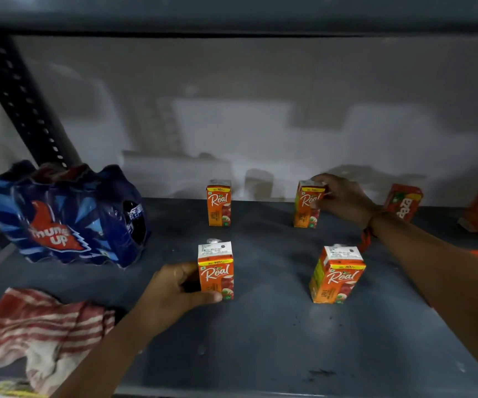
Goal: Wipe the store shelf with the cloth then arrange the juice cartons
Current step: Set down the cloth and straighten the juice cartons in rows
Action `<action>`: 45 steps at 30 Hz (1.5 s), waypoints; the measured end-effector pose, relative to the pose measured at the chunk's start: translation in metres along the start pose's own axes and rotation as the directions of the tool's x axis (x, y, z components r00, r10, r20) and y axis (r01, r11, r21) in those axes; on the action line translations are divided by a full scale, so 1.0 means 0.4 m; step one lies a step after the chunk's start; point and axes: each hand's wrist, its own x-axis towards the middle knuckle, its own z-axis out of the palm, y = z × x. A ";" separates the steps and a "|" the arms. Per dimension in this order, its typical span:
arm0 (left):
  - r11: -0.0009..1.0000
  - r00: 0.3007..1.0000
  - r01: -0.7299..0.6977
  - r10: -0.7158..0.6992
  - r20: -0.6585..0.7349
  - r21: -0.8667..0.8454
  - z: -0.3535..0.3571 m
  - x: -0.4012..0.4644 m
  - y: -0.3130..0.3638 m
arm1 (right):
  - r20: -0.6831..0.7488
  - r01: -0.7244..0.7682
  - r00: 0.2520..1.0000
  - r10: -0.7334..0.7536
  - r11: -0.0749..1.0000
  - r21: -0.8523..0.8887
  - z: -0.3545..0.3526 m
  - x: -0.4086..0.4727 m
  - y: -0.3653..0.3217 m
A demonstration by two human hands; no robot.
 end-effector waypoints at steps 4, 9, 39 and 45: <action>1.000 1.000 0.006 -0.006 0.017 0.012 -0.003 0.000 0.007 | 0.011 0.004 1.000 -0.004 1.000 -0.013 0.000 -0.001 0.004; 1.000 1.000 0.018 -0.018 -0.016 0.000 0.007 -0.017 0.022 | 0.020 -0.044 0.999 0.043 0.998 0.045 0.000 -0.020 0.004; 0.989 0.994 -0.033 0.047 -0.099 0.141 0.399 0.070 0.150 | 0.035 -0.210 0.974 0.222 0.842 0.497 -0.168 -0.538 0.334; 0.982 0.994 -0.054 0.071 -0.087 0.182 0.388 0.065 0.153 | 0.058 -0.201 0.978 0.199 0.852 0.483 -0.167 -0.536 0.334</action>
